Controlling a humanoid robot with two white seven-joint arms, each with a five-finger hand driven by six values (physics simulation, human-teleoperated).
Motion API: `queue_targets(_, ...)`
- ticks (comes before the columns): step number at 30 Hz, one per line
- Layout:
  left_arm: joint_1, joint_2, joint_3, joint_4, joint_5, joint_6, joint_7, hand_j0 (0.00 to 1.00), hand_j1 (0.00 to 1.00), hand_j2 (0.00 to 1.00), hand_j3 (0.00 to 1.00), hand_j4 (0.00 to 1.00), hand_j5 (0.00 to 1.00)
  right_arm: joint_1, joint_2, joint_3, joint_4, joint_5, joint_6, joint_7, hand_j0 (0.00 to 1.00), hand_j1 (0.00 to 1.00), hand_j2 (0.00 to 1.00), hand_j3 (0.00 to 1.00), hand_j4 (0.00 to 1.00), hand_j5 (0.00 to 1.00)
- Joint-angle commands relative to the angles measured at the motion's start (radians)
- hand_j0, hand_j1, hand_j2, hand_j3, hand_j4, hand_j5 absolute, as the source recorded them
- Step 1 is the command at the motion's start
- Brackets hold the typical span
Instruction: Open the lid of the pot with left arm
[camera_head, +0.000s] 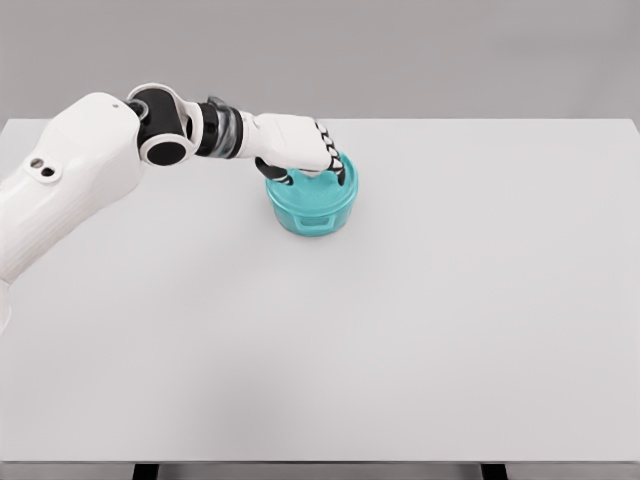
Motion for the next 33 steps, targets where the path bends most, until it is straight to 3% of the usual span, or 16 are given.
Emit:
queue_targets(1,0.0,0.001,0.002,0.0,0.002,0.002,0.001,0.71,0.71,0.71,0.71,0.71,0.71,0.0,0.0,0.0,0.0,0.0,0.0,0.0,1.0,1.0,1.0,1.0,1.0,1.0)
queue_targets(8,0.006,0.0,0.002,0.0,-0.001,0.002,0.001,0.69,0.69,0.69,0.69,0.69,0.69,0.0,0.0,0.0,0.0,0.0,0.0,0.0,1.0,1.0,1.0,1.0,1.0,1.0)
queue_targets(10,0.006,0.001,0.002,0.0,-0.002,0.002,0.001,0.66,0.66,0.66,0.66,0.66,0.66,0.0,0.0,0.0,0.0,0.0,0.0,0.0,1.0,1.0,1.0,1.0,1.0,1.0)
queue_targets(12,0.006,0.006,0.002,-0.001,-0.002,0.002,0.002,0.55,0.55,0.55,0.55,0.55,0.55,0.0,0.0,0.0,0.0,0.0,0.0,0.0,1.0,1.0,1.0,1.0,1.0,1.0)
queue_targets(22,-0.002,0.015,0.003,-0.006,-0.001,0.002,-0.001,0.38,0.38,0.38,0.38,0.38,0.38,0.0,0.0,0.0,0.0,0.0,0.0,0.0,1.0,1.0,1.0,1.0,1.0,1.0)
queue_targets(27,-0.011,0.124,0.016,-0.03,0.005,0.002,0.001,0.37,0.37,0.37,0.37,0.37,0.37,0.0,0.0,0.0,0.0,0.0,0.0,0.0,1.0,1.0,1.0,1.0,1.0,1.0)
queue_targets(33,-0.02,0.325,0.062,-0.037,0.005,0.002,0.001,0.37,0.37,0.37,0.37,0.37,0.37,0.0,0.0,0.0,0.0,0.0,0.0,0.0,1.0,1.0,1.0,1.0,1.0,1.0)
